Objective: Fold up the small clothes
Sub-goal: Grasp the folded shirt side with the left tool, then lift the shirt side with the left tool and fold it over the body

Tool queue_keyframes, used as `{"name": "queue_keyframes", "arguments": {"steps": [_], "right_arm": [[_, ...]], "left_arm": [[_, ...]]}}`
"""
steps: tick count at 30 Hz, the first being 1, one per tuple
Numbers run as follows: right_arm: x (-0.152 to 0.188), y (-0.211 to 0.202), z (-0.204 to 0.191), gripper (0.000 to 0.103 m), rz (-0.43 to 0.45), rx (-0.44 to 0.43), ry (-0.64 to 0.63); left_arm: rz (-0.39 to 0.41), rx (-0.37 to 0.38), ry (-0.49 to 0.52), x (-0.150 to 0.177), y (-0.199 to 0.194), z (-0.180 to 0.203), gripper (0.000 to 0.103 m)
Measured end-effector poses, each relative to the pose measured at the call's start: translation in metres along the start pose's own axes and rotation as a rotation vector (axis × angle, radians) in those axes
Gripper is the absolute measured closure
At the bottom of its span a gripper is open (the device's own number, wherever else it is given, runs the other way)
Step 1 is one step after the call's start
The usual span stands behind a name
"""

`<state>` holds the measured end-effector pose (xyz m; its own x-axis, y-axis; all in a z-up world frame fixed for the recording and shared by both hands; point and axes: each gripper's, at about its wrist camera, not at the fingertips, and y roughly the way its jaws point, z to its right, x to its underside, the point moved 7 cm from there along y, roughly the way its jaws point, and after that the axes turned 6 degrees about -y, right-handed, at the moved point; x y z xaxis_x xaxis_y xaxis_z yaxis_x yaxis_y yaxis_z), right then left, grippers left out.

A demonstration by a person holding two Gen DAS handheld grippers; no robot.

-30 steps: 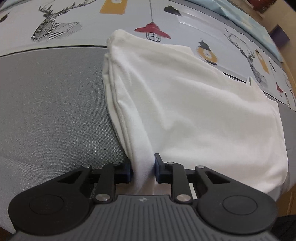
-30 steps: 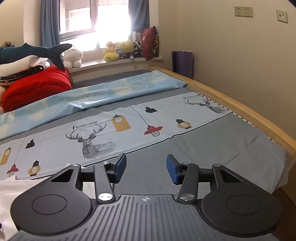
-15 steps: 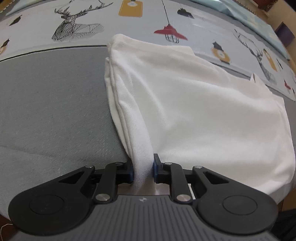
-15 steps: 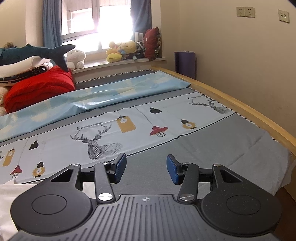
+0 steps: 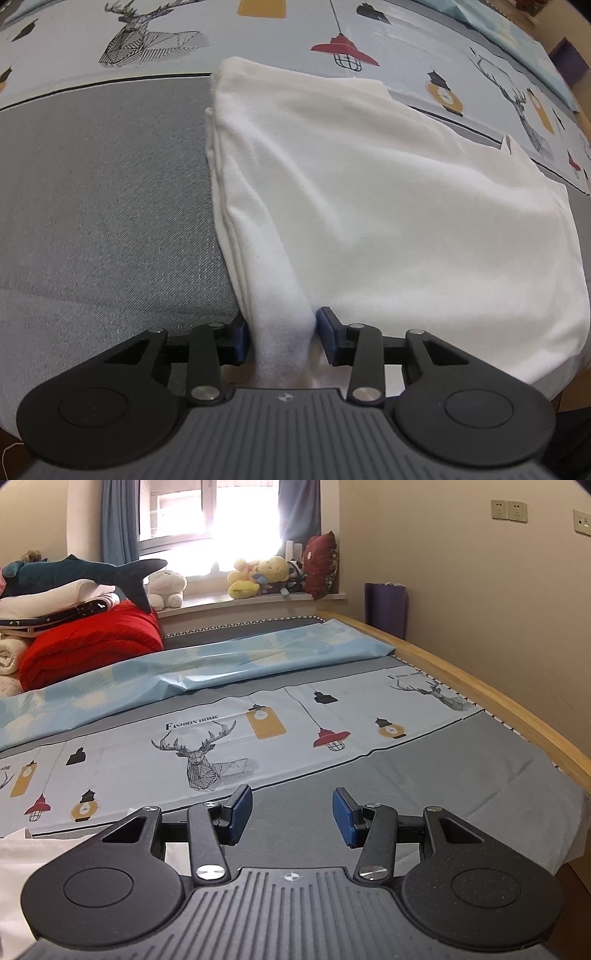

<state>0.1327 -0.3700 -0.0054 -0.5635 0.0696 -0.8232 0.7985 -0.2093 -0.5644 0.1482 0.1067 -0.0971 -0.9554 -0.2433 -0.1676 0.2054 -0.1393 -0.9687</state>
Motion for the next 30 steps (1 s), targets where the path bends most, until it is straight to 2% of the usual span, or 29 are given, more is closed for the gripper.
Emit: {"name": "queue_keyframes", "arguments": {"steps": [8, 16, 21, 27, 30], "right_arm": [[0.001, 0.001, -0.006, 0.053, -0.003, -0.006, -0.012], [0.002, 0.003, -0.013, 0.053, -0.006, -0.024, -0.011], [0.002, 0.002, -0.019, 0.053, -0.002, -0.056, -0.004], [0.001, -0.001, -0.021, 0.053, 0.011, -0.084, 0.007], [0.001, -0.002, -0.019, 0.053, 0.016, -0.092, 0.025]], "left_arm": [[0.004, 0.023, 0.045, 0.003, 0.0, 0.005, 0.08], [0.056, 0.005, 0.066, 0.0, -0.023, 0.017, 0.083], [0.124, 0.061, 0.085, -0.003, -0.05, 0.056, 0.084], [0.156, 0.119, 0.143, 0.002, -0.062, 0.121, 0.084], [0.168, 0.202, 0.146, 0.008, -0.068, 0.159, 0.084]]}}
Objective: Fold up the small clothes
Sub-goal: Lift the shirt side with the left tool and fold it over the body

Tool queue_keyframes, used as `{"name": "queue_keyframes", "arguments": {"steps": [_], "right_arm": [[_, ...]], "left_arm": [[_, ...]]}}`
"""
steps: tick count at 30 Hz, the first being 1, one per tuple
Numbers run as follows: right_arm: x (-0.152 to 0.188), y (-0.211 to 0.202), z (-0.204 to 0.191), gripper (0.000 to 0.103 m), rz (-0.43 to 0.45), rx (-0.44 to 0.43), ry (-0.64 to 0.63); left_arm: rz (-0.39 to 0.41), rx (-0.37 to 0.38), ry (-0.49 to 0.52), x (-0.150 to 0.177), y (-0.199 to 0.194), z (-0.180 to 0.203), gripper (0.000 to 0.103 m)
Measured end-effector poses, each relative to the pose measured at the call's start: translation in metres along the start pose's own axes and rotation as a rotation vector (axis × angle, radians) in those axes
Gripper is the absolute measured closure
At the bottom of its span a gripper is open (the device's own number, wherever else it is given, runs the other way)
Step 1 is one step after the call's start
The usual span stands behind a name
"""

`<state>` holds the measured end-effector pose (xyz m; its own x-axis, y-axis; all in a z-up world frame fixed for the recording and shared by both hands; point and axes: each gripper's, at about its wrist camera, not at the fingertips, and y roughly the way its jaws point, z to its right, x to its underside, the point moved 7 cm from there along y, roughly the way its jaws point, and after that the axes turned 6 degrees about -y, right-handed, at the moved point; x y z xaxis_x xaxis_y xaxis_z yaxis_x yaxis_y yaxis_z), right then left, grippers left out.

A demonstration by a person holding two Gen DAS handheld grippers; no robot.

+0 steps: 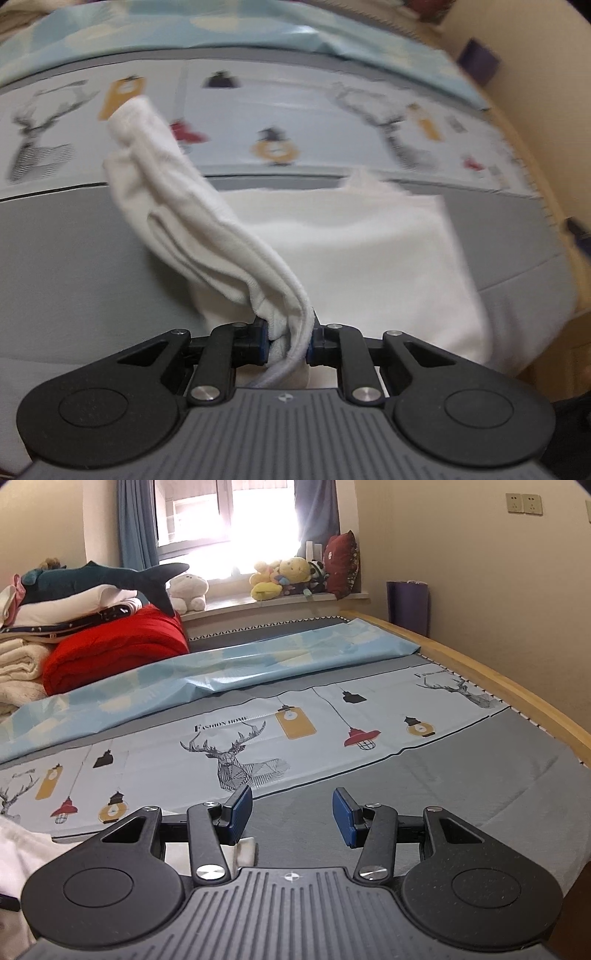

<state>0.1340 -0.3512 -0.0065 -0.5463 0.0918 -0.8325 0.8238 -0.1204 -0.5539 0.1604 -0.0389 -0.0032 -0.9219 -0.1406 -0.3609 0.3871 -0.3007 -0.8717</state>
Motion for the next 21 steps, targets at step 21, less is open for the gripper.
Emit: {"name": "queue_keyframes", "arguments": {"steps": [21], "right_arm": [[0.012, 0.016, 0.001, 0.051, -0.092, -0.102, -0.025]], "left_arm": [[-0.01, 0.338, -0.122, -0.017, 0.029, 0.117, 0.053]]}}
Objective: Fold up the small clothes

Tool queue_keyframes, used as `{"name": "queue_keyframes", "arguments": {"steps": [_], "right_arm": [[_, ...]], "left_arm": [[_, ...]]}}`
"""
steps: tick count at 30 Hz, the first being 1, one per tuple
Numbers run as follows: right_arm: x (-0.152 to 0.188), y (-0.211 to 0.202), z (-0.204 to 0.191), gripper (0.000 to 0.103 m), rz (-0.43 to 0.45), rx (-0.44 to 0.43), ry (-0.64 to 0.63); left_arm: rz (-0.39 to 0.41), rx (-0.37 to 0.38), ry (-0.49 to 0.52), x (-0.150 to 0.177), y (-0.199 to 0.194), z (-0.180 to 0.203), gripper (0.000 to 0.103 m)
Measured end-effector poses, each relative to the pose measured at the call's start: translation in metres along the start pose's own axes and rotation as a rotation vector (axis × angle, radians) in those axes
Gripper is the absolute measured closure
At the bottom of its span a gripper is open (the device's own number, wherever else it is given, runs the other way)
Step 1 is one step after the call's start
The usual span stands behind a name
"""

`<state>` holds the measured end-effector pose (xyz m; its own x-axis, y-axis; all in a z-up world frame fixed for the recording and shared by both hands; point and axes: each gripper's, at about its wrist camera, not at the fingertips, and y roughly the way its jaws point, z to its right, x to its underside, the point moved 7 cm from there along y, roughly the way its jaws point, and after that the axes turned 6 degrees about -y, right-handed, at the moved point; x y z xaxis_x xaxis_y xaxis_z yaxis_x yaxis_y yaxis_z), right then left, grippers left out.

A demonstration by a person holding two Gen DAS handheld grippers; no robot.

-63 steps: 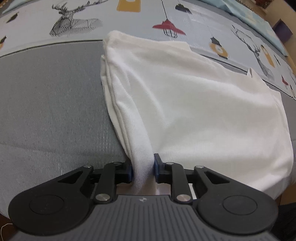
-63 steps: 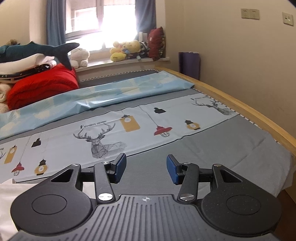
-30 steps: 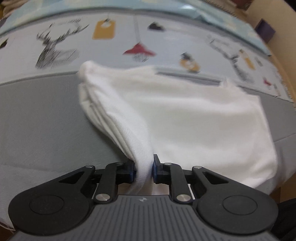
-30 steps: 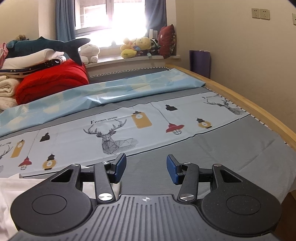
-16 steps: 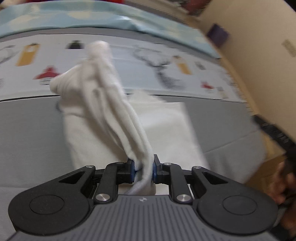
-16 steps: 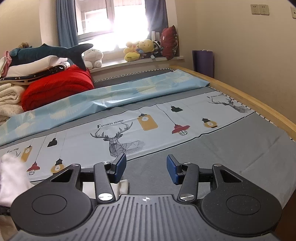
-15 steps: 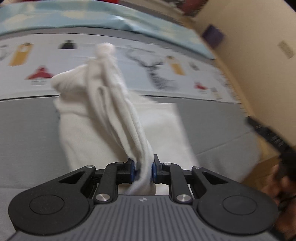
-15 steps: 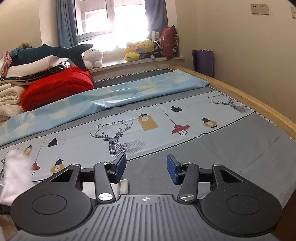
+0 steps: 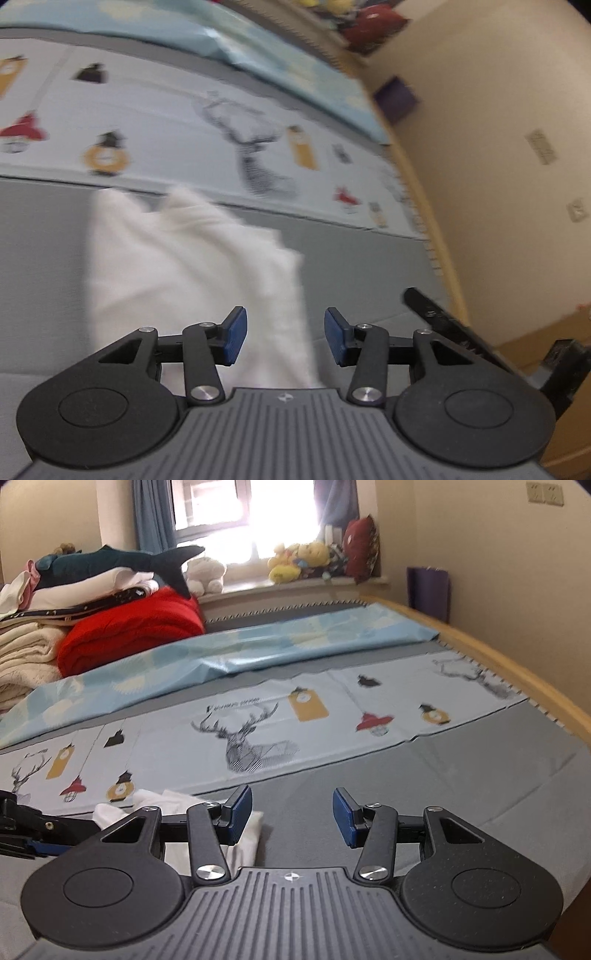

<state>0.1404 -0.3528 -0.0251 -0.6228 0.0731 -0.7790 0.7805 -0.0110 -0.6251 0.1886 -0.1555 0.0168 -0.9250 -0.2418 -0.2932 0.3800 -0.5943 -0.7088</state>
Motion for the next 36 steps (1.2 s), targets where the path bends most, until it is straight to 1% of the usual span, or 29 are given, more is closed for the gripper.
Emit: {"name": "queue_keyframes", "arguments": {"steps": [2, 4, 5, 8, 9, 11, 13, 17, 19, 21, 23, 25, 26, 27, 28, 29, 30, 31, 32, 33, 34, 35, 36], "right_arm": [[0.006, 0.012, -0.007, 0.049, -0.066, -0.071, 0.046], [0.018, 0.029, -0.019, 0.049, -0.164, -0.149, 0.099], [0.024, 0.037, -0.025, 0.049, -0.213, -0.164, 0.11], [0.046, 0.062, -0.04, 0.049, -0.358, -0.161, 0.098], [0.052, 0.068, -0.043, 0.049, -0.391, -0.147, 0.083], [0.058, 0.078, -0.048, 0.049, -0.426, -0.116, 0.055], [0.053, 0.082, -0.047, 0.049, -0.408, -0.093, 0.056], [0.041, 0.088, -0.045, 0.049, -0.338, -0.05, 0.086], [0.033, 0.092, -0.047, 0.049, -0.297, -0.057, 0.084], [0.025, 0.096, -0.051, 0.049, -0.26, -0.066, 0.055], [0.021, 0.104, -0.054, 0.05, -0.264, -0.064, 0.057], [0.024, 0.118, -0.054, 0.052, -0.312, -0.061, 0.09], [0.026, 0.124, -0.054, 0.056, -0.329, -0.06, 0.107], [0.026, 0.129, -0.054, 0.065, -0.332, -0.062, 0.11], [0.025, 0.132, -0.055, 0.071, -0.333, -0.064, 0.101], [0.025, 0.135, -0.058, 0.089, -0.333, -0.063, 0.089], [0.023, 0.137, -0.059, 0.098, -0.326, -0.067, 0.078], [0.017, 0.135, -0.059, 0.099, -0.287, -0.056, 0.071], [0.007, 0.128, -0.056, 0.101, -0.211, -0.026, 0.064], [-0.011, 0.115, -0.053, 0.101, -0.081, -0.007, 0.066], [-0.019, 0.108, -0.052, 0.101, -0.013, 0.007, 0.066], [-0.018, 0.109, -0.05, 0.101, -0.019, 0.025, 0.062], [-0.01, 0.117, -0.048, 0.101, -0.079, 0.032, 0.068]], "left_arm": [[-0.022, -0.057, -0.003, 0.0, -0.002, -0.017, 0.053], [-0.046, -0.096, 0.008, 0.003, -0.009, -0.034, 0.053], [-0.056, -0.109, 0.014, 0.005, -0.01, -0.039, 0.053], [-0.074, -0.14, 0.038, 0.011, -0.019, -0.051, 0.053], [-0.077, -0.145, 0.043, 0.012, -0.02, -0.053, 0.053], [-0.084, -0.153, 0.048, 0.015, -0.023, -0.057, 0.053], [-0.093, -0.173, 0.062, 0.019, -0.024, -0.062, 0.053], [-0.104, -0.193, 0.087, 0.023, -0.026, -0.068, 0.053], [-0.103, -0.214, 0.102, 0.025, -0.03, -0.071, 0.053], [-0.101, -0.213, 0.114, 0.025, -0.033, -0.072, 0.053], [-0.102, -0.214, 0.125, 0.025, -0.037, -0.074, 0.053], [-0.099, -0.225, 0.14, 0.024, -0.04, -0.076, 0.053], [-0.098, -0.23, 0.143, 0.022, -0.042, -0.079, 0.053], [-0.096, -0.236, 0.142, 0.021, -0.044, -0.082, 0.053], [-0.094, -0.242, 0.14, 0.02, -0.046, -0.083, 0.053], [-0.09, -0.248, 0.139, 0.018, -0.048, -0.087, 0.053], [-0.086, -0.253, 0.135, 0.017, -0.051, -0.089, 0.053], [-0.082, -0.257, 0.13, 0.015, -0.053, -0.092, 0.053], [-0.077, -0.258, 0.125, 0.013, -0.055, -0.094, 0.053], [-0.071, -0.257, 0.122, 0.012, -0.057, -0.094, 0.053], [-0.069, -0.255, 0.118, 0.011, -0.058, -0.095, 0.053], [-0.07, -0.256, 0.115, 0.011, -0.059, -0.095, 0.053], [-0.07, -0.259, 0.118, 0.012, -0.058, -0.095, 0.053]]}}
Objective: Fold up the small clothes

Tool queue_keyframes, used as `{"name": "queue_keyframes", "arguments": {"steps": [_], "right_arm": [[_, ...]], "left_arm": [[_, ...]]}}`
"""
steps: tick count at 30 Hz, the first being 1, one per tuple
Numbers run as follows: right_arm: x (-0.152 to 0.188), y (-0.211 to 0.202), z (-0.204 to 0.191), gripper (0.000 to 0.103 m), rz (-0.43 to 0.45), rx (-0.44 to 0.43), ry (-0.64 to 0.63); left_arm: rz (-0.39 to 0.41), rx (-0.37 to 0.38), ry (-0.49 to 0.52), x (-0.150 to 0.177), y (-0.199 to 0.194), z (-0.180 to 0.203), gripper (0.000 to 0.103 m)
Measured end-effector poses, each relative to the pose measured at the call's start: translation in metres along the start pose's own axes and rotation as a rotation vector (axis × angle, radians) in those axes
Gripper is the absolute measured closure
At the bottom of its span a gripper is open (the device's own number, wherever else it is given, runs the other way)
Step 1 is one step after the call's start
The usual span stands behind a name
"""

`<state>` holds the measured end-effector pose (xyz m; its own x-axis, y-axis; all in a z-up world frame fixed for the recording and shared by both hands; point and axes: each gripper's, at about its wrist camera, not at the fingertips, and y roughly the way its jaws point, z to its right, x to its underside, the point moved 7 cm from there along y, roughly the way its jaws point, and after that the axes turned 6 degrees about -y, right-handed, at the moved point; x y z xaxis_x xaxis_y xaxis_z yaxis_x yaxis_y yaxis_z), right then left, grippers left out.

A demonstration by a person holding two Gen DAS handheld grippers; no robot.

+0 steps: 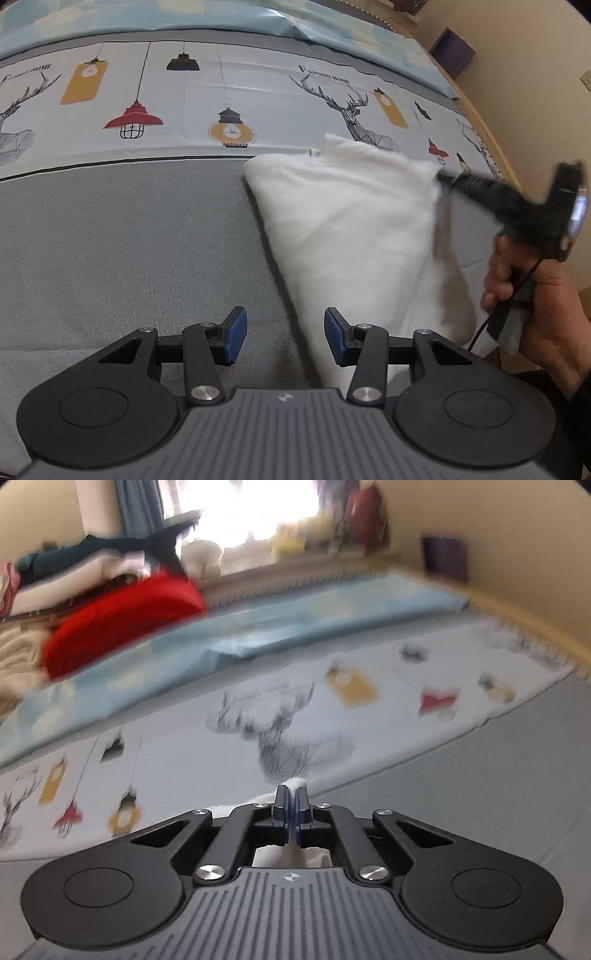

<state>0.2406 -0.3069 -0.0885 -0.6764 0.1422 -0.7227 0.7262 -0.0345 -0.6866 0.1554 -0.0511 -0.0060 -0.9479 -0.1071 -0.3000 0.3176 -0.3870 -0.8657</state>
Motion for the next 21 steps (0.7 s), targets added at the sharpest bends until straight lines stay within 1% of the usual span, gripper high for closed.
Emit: {"name": "queue_keyframes", "arguments": {"steps": [1, 2, 3, 4, 5, 6, 7, 8, 10, 12, 14, 16, 18, 19, 20, 21], "right_arm": [[0.012, 0.012, 0.003, 0.1, -0.101, 0.003, 0.009], [0.02, 0.018, 0.005, 0.099, -0.159, 0.011, 0.009], [0.024, 0.018, 0.008, 0.099, -0.181, 0.024, -0.003], [0.022, 0.014, 0.01, 0.097, -0.164, 0.029, -0.016], [0.018, 0.005, 0.013, 0.092, -0.134, 0.038, -0.031], [0.017, -0.002, 0.016, 0.08, -0.117, 0.032, -0.038], [0.017, -0.01, 0.019, 0.072, -0.113, 0.01, -0.039], [0.02, -0.016, 0.021, 0.062, -0.128, -0.024, -0.037], [0.027, -0.026, 0.023, 0.061, -0.168, -0.095, -0.049], [0.042, -0.038, 0.025, 0.059, -0.234, -0.182, -0.073], [0.057, -0.046, 0.03, 0.058, -0.311, -0.242, -0.09], [0.072, -0.053, 0.032, 0.058, -0.384, -0.272, -0.108], [0.086, -0.057, 0.033, 0.058, -0.447, -0.274, -0.143], [0.093, -0.059, 0.032, 0.062, -0.472, -0.278, -0.174], [0.097, -0.061, 0.029, 0.089, -0.481, -0.283, -0.221], [0.097, -0.065, 0.026, 0.095, -0.464, -0.281, -0.261]], "left_arm": [[0.0, 0.0, 0.006, 0.001, 0.0, 0.002, 0.053], [-0.004, 0.003, 0.014, 0.002, 0.001, 0.005, 0.053], [-0.011, 0.003, 0.023, 0.004, 0.003, 0.008, 0.053], [-0.015, 0.001, 0.035, 0.005, 0.004, 0.011, 0.053], [-0.016, 0.002, 0.045, 0.007, 0.006, 0.014, 0.053], [-0.018, 0.006, 0.055, 0.008, 0.008, 0.018, 0.053], [-0.022, 0.012, 0.063, 0.01, 0.01, 0.022, 0.053], [-0.027, 0.013, 0.072, 0.011, 0.012, 0.025, 0.053], [-0.034, 0.007, 0.086, 0.014, 0.018, 0.032, 0.053], [-0.042, 0.003, 0.091, 0.017, 0.024, 0.037, 0.053], [-0.05, 0.001, 0.087, 0.019, 0.03, 0.043, 0.053], [-0.061, 0.011, 0.083, 0.022, 0.037, 0.05, 0.053], [-0.086, 0.007, 0.091, 0.027, 0.047, 0.055, 0.053], [-0.102, -0.007, 0.1, 0.03, 0.053, 0.057, 0.053], [-0.114, -0.026, 0.109, 0.034, 0.059, 0.058, 0.053], [-0.124, -0.039, 0.116, 0.036, 0.063, 0.058, 0.053]]}}
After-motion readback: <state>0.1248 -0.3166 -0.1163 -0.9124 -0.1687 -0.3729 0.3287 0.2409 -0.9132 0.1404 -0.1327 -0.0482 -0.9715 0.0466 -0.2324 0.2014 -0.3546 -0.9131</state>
